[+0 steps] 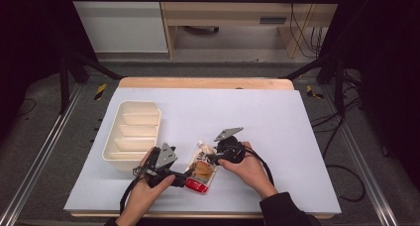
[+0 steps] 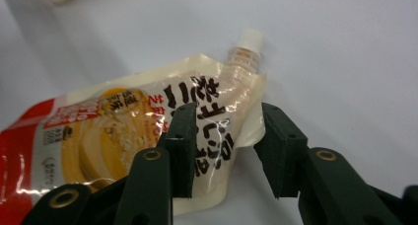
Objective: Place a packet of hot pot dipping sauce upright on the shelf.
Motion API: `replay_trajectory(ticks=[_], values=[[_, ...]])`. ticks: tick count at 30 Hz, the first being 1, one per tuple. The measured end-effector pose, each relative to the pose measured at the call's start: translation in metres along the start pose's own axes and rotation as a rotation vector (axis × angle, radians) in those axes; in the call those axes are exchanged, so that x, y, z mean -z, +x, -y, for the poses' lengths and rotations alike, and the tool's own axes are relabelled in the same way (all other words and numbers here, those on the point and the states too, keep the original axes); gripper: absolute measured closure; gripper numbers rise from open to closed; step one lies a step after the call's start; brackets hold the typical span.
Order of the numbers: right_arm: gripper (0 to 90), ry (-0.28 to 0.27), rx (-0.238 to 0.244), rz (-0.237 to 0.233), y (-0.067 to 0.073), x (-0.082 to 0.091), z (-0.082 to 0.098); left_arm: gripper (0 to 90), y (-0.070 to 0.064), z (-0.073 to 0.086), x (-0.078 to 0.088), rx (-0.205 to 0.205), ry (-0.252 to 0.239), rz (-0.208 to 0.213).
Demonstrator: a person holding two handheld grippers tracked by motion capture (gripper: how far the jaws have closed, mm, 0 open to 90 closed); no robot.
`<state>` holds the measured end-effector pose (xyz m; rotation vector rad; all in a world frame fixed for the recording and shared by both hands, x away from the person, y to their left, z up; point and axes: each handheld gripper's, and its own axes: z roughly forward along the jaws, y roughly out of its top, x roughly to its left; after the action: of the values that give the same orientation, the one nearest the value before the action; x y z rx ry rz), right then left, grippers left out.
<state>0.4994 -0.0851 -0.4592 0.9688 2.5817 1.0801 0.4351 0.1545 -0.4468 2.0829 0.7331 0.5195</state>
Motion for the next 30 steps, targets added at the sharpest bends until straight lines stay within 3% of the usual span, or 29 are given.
replay_trajectory(ticks=[6, 15, 22, 30], values=[[77.4, -0.008, 0.008, 0.021, -0.001, -0.005, -0.002, 5.7, 0.0, 0.0, 0.0, -0.001, 0.001, 0.004], [90.0, -0.008, 0.018, 0.052, -0.002, -0.001, -0.003, 5.7, -0.001, -0.001, 0.001, -0.005, 0.003, 0.011], [90.0, -0.038, 0.026, 0.041, -0.002, 0.005, -0.007, 5.7, 0.0, -0.003, 0.005, -0.002, 0.001, 0.018], [90.0, -0.083, 0.081, 0.036, 0.004, 0.021, -0.023, 5.9, 0.002, -0.013, 0.016, 0.0, -0.028, 0.023]])
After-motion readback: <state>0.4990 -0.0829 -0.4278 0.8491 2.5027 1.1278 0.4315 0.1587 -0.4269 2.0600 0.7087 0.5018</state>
